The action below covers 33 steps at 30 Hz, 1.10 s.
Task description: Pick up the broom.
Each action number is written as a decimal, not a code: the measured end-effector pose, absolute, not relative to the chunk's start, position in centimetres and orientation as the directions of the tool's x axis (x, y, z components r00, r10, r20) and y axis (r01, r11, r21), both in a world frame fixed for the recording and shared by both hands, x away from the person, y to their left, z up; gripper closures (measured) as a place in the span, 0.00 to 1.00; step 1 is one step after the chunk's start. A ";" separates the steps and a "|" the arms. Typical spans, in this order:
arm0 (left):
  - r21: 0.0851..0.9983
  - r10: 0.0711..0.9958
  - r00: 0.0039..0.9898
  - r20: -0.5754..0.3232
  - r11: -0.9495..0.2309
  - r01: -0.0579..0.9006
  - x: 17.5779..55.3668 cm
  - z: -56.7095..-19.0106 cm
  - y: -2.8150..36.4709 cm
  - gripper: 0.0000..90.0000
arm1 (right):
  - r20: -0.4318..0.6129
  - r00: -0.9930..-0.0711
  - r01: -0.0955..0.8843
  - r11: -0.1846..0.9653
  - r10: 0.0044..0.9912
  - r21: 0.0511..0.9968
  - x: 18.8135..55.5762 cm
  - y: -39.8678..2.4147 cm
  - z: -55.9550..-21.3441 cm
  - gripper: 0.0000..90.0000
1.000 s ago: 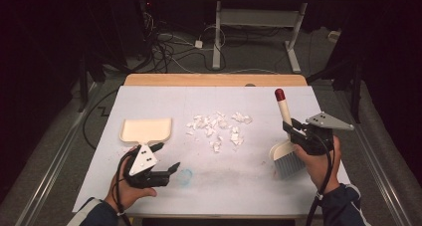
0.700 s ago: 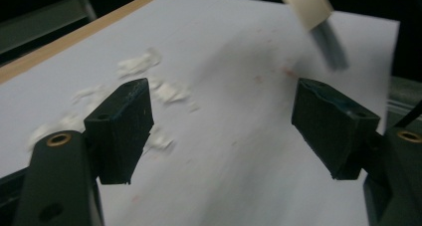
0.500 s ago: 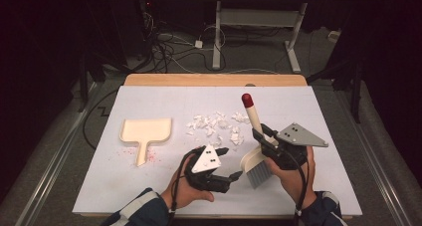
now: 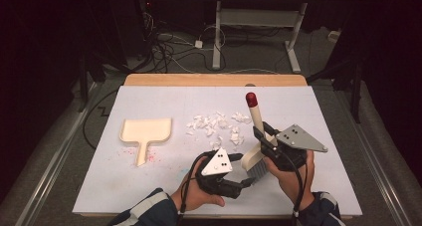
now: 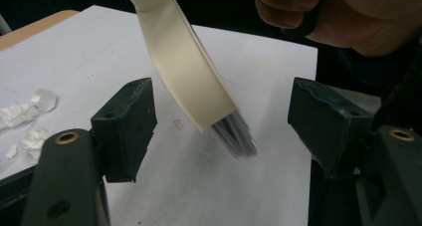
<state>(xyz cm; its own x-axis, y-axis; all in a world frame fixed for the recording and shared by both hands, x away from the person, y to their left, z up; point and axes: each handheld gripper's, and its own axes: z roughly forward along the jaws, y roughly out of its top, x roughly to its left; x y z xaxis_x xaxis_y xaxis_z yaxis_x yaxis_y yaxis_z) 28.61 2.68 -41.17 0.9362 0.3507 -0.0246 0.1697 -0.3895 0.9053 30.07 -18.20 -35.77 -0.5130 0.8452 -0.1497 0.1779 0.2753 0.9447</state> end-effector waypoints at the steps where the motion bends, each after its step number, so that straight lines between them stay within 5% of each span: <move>1: 0.901 0.360 0.933 -0.025 -0.397 0.178 28.7 -41.3 2.4 0.29 | -0.148 -0.515 0.176 0.274 0.844 0.945 30.0 -18.0 -35.8 0.79; 5: 0.896 0.399 0.915 -0.050 -0.387 0.218 29.4 -41.5 1.6 0.32 | -0.153 -0.525 0.162 0.275 0.837 0.948 29.6 -17.4 -35.8 0.79; 11: 0.918 0.420 0.902 -0.098 -0.312 0.245 30.4 -41.2 2.0 0.54 | -0.150 -0.560 0.140 0.272 0.815 0.952 28.6 -16.2 -35.8 0.79; 20: 0.896 0.433 0.901 -0.025 -0.391 0.212 31.2 -40.9 3.6 0.71 | -0.119 -0.593 0.145 0.252 0.796 0.957 28.1 -16.4 -35.5 0.79; 25: 0.872 0.374 0.927 0.014 -0.458 0.171 31.4 -40.4 5.3 0.73 | -0.117 -0.698 0.142 0.297 0.707 0.944 28.3 -17.5 -34.8 0.73; 33: 0.828 0.259 0.966 0.018 -0.545 0.131 31.2 -40.7 9.7 0.73 | -0.188 -0.882 0.111 0.578 0.432 0.809 29.5 -18.6 -35.7 0.52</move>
